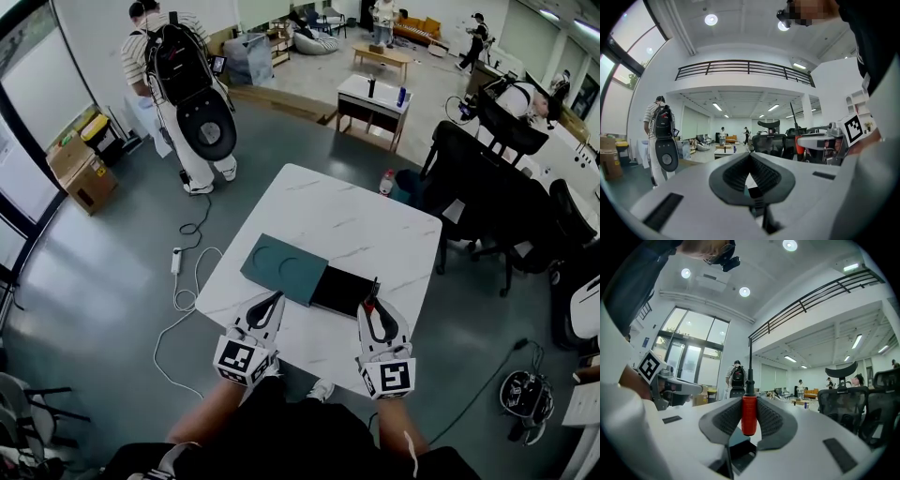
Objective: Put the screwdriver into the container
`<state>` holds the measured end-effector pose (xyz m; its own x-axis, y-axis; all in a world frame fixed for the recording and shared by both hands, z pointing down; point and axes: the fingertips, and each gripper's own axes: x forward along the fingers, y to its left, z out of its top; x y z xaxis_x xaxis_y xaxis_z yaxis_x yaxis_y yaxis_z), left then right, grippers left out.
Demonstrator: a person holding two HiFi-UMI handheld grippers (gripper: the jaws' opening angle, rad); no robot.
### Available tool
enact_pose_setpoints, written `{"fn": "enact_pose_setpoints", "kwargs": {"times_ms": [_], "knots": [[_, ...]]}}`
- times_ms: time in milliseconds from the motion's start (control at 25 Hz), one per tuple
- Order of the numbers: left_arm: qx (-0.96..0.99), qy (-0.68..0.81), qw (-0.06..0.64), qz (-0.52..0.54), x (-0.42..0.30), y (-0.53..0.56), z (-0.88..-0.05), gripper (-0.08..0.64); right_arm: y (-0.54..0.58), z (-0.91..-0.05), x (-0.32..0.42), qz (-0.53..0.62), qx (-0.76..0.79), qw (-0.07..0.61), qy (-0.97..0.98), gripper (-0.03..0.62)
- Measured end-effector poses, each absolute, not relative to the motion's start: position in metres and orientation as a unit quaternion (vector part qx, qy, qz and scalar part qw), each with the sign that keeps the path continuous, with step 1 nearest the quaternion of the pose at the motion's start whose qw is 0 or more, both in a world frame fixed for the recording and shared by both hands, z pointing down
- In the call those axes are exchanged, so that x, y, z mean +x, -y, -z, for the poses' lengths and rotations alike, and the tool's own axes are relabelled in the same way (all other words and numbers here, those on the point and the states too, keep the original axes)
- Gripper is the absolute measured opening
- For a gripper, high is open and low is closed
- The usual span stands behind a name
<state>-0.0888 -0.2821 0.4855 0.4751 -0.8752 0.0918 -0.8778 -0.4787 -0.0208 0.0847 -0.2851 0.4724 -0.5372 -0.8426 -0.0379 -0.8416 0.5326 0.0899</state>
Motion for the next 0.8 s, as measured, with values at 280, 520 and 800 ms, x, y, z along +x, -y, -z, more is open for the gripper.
{"fn": "enact_pose_setpoints", "kwargs": {"times_ms": [280,520,800], "knots": [[0.873,0.484,0.018,-0.046,-0.085,0.312,-0.487,0.003,0.306,-0.478,0.081,0.052,0.512,0.025,0.857,0.109],[0.891,0.454,0.018,-0.023,-0.082,0.332,-0.479,0.003,0.317,-0.501,0.076,0.055,0.523,0.059,0.849,0.109],[0.897,0.44,0.032,-0.024,-0.091,0.354,-0.49,0.003,0.332,-0.565,0.072,0.068,0.513,0.203,0.831,0.107]]}}
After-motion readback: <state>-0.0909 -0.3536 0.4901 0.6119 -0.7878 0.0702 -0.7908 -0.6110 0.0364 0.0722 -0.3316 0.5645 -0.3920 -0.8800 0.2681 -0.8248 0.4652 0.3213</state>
